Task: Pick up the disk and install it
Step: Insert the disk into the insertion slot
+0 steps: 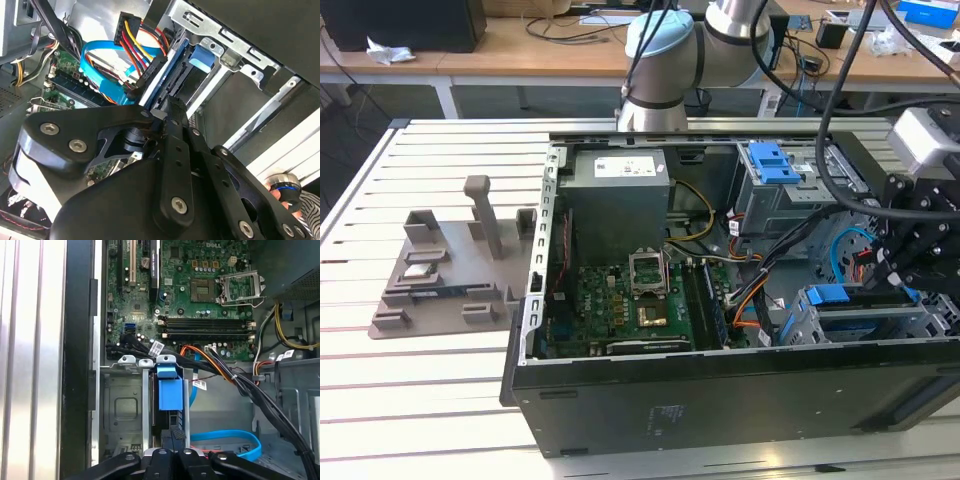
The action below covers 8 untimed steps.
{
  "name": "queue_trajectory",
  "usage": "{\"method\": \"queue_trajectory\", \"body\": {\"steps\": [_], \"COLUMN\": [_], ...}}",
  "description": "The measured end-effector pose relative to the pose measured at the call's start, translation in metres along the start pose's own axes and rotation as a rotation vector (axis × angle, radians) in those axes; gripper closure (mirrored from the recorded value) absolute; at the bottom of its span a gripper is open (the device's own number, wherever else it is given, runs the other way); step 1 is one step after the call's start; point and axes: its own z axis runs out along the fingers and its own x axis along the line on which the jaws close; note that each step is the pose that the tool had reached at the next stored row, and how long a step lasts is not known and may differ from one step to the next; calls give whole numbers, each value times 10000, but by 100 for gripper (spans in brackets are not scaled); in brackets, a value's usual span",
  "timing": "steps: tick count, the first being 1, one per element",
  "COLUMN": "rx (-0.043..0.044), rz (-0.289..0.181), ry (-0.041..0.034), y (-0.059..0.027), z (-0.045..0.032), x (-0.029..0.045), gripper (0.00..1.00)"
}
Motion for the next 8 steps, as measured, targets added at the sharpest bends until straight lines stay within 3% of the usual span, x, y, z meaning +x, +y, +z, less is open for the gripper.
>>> {"method": "queue_trajectory", "body": {"steps": [8], "rx": [-45], "rz": [4], "ry": [11], "y": [-56], "z": [128], "x": [9], "gripper": [89]}}
